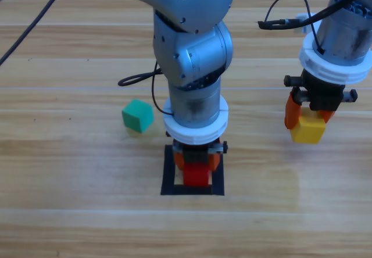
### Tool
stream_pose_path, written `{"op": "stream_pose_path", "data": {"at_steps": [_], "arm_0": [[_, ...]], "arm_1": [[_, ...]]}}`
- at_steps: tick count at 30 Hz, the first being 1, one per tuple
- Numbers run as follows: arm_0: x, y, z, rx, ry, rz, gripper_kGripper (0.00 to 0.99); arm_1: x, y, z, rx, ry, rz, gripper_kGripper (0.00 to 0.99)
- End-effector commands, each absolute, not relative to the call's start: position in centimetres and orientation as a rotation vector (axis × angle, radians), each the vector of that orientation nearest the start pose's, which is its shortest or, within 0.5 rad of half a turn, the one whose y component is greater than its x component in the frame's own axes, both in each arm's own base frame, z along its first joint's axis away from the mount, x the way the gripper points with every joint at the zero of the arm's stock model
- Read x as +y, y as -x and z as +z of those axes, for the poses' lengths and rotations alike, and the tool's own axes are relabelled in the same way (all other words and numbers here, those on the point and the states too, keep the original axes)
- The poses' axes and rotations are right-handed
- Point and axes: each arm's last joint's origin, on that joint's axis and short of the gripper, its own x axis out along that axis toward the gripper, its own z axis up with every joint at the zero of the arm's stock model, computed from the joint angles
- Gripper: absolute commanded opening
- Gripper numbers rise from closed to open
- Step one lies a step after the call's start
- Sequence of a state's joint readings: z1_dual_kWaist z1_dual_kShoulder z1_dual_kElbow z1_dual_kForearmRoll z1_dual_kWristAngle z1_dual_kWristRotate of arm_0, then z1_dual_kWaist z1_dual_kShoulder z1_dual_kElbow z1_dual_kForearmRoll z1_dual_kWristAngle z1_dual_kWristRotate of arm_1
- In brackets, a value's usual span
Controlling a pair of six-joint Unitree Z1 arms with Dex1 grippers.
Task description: Stack the blocks in the rectangular block: red at the bottom, yellow in the middle, green on top
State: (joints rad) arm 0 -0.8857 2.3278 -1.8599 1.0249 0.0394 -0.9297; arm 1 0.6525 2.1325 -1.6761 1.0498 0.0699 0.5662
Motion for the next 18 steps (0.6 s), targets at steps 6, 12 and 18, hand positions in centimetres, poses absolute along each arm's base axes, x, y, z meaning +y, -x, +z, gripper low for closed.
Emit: {"op": "stream_pose_path", "data": {"at_steps": [6,12,18], "arm_0": [[-36.5,-29.9,18.6,1.476,0.047,0.016,0.99],[-35.8,-29.4,22.1,1.428,0.083,-0.014,0.99],[-34.0,-28.3,33.0,1.281,0.157,-0.081,0.99]], "arm_1": [[26.8,-32.6,22.4,1.562,0.023,0.178,0.021],[26.9,-32.2,23.2,1.54,0.019,0.167,0.021],[27.6,-31.0,24.6,1.496,0.036,0.173,0.02]]}}
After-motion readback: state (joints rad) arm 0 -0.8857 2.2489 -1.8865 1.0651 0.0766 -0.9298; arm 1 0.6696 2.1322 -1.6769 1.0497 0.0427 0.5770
